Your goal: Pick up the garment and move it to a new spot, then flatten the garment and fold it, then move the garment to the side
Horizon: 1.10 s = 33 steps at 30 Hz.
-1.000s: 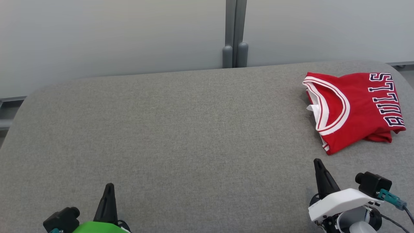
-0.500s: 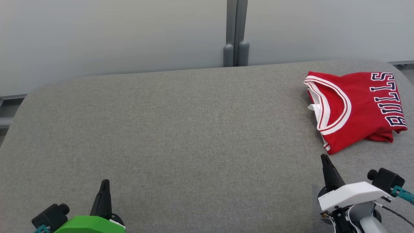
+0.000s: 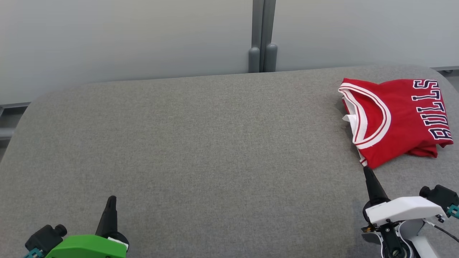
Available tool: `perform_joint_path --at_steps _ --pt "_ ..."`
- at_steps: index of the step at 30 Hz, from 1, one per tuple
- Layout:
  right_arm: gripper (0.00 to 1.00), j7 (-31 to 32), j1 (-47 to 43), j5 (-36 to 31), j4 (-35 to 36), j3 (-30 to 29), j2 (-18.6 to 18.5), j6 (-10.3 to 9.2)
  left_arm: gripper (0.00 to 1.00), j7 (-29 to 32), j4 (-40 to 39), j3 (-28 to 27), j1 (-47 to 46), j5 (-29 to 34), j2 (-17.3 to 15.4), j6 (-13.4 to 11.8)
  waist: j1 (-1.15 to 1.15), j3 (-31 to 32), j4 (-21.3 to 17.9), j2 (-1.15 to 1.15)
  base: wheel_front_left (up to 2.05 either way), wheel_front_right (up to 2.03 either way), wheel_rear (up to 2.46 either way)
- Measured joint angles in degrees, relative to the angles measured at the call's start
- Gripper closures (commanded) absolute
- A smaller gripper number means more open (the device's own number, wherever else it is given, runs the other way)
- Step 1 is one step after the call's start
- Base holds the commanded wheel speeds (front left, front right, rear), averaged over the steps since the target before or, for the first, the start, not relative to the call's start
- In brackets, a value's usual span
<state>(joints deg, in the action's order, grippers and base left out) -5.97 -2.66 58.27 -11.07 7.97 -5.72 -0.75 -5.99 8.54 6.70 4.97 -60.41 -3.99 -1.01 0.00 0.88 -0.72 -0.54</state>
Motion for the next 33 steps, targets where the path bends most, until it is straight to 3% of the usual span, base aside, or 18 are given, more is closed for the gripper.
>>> perform_joint_path --at_steps 33 --pt "1.0 5.41 3.34 25.92 -2.43 -7.01 0.08 4.87 1.0 5.24 3.79 -3.45 -4.22 -24.72 -0.96 5.04 0.0 -0.76 0.49 0.0 0.0 0.0 0.0"
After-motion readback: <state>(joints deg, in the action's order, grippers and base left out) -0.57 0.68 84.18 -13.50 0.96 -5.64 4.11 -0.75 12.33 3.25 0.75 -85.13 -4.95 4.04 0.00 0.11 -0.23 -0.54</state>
